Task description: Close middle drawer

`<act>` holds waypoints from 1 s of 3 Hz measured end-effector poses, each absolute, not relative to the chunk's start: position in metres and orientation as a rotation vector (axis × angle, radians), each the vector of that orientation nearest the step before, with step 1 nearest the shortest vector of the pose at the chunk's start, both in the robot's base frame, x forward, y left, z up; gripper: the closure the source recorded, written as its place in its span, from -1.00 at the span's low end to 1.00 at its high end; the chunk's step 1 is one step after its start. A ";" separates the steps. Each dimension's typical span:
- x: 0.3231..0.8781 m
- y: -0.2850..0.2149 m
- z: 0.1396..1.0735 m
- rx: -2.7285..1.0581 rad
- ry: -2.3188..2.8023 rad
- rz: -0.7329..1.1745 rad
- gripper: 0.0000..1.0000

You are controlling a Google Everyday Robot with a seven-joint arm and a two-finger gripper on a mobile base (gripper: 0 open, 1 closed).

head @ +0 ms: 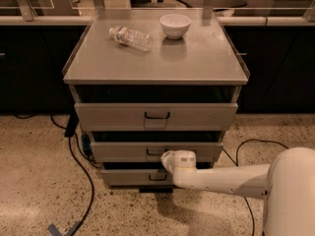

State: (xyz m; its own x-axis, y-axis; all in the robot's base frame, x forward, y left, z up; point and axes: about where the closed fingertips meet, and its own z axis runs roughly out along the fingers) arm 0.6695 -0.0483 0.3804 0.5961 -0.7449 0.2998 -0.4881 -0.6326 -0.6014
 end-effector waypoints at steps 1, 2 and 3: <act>0.669 -0.048 0.380 -2.363 0.981 -0.746 -0.66; 0.669 -0.048 0.380 -2.363 0.981 -0.746 -1.00; 0.669 -0.048 0.380 -2.363 0.981 -0.746 -1.00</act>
Offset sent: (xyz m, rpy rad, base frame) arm 0.0000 0.0000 0.0000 0.0000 0.0000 0.0000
